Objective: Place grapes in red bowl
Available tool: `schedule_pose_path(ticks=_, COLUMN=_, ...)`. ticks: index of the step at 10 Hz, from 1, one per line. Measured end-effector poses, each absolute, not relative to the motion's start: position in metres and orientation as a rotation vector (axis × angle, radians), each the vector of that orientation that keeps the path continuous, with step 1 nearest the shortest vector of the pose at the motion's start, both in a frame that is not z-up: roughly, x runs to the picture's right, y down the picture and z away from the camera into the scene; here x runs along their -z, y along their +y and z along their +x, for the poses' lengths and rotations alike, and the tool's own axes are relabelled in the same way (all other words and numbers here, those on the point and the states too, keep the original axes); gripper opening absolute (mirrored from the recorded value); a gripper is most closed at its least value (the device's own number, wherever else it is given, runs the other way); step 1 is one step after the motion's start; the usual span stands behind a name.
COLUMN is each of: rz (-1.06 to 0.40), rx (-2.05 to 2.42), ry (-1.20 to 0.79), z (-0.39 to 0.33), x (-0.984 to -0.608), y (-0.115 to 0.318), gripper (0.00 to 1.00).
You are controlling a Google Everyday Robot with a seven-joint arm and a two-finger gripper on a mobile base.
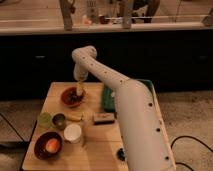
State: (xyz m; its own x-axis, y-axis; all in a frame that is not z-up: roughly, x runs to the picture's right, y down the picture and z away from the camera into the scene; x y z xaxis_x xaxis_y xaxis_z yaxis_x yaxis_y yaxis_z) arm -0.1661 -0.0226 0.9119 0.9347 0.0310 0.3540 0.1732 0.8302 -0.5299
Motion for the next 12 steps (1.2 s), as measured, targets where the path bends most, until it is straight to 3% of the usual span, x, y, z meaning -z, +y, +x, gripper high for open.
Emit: schedule_pose_path(ticks=12, rz=-0.592, rx=0.096, ry=-0.377, z=-0.1625, x=-0.9157, y=-0.0201, gripper=0.8)
